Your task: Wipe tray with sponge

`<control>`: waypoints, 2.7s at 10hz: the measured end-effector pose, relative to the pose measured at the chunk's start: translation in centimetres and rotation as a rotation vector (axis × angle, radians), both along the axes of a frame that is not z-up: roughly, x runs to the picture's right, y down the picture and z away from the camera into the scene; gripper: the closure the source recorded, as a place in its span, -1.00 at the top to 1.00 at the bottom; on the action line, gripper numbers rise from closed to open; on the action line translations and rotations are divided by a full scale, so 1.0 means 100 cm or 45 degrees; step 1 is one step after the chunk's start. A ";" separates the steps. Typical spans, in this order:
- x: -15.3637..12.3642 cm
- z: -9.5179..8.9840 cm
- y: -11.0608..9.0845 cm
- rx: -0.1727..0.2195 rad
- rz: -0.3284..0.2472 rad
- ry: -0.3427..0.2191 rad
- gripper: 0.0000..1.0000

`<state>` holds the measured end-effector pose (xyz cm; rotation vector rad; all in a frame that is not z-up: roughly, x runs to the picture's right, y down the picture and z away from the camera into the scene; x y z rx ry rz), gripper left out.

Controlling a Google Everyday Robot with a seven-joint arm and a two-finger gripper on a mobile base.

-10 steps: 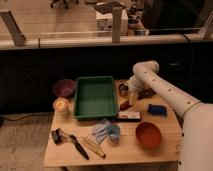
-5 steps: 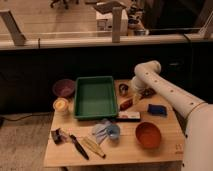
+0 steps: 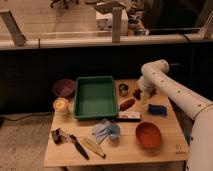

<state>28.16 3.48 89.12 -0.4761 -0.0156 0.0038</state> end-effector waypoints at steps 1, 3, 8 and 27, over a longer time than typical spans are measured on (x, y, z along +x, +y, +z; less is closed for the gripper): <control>0.015 -0.003 0.009 -0.015 0.010 0.041 0.60; 0.025 -0.009 0.023 -0.036 0.016 0.100 0.60; 0.054 -0.009 0.064 -0.095 0.063 0.199 0.60; 0.076 0.019 0.103 -0.242 0.113 0.209 -1.00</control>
